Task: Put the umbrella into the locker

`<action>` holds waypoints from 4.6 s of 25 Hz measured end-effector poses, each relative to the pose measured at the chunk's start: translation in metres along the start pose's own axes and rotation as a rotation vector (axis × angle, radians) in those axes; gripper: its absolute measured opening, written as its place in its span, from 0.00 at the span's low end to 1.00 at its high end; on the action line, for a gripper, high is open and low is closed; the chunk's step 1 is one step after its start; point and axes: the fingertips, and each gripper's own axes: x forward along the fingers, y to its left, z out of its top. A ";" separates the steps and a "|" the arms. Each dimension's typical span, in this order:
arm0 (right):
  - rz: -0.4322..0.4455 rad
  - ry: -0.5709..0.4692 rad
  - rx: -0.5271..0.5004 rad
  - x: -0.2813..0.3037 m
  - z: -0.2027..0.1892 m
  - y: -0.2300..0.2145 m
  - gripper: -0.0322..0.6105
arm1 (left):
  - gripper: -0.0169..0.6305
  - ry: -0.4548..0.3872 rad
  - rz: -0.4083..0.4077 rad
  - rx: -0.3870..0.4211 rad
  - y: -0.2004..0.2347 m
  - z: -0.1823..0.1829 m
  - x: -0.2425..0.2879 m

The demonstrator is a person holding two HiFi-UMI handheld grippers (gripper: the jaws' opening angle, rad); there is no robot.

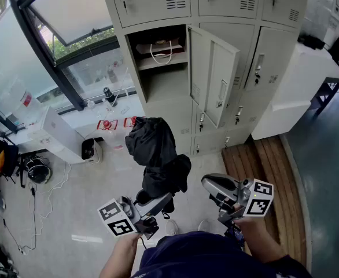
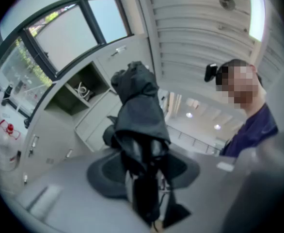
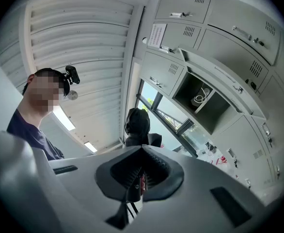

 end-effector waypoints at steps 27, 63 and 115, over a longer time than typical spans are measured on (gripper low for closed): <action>0.095 0.016 -0.032 -0.068 0.026 0.018 0.06 | 0.30 -0.040 0.086 -0.004 -0.042 -0.027 0.047; -0.112 0.235 -0.302 0.179 0.065 -0.190 0.06 | 0.30 0.129 0.129 -0.377 0.352 0.040 0.139; 0.052 0.395 0.015 0.182 0.054 -0.249 0.06 | 0.32 0.117 0.754 -0.153 0.586 0.120 0.283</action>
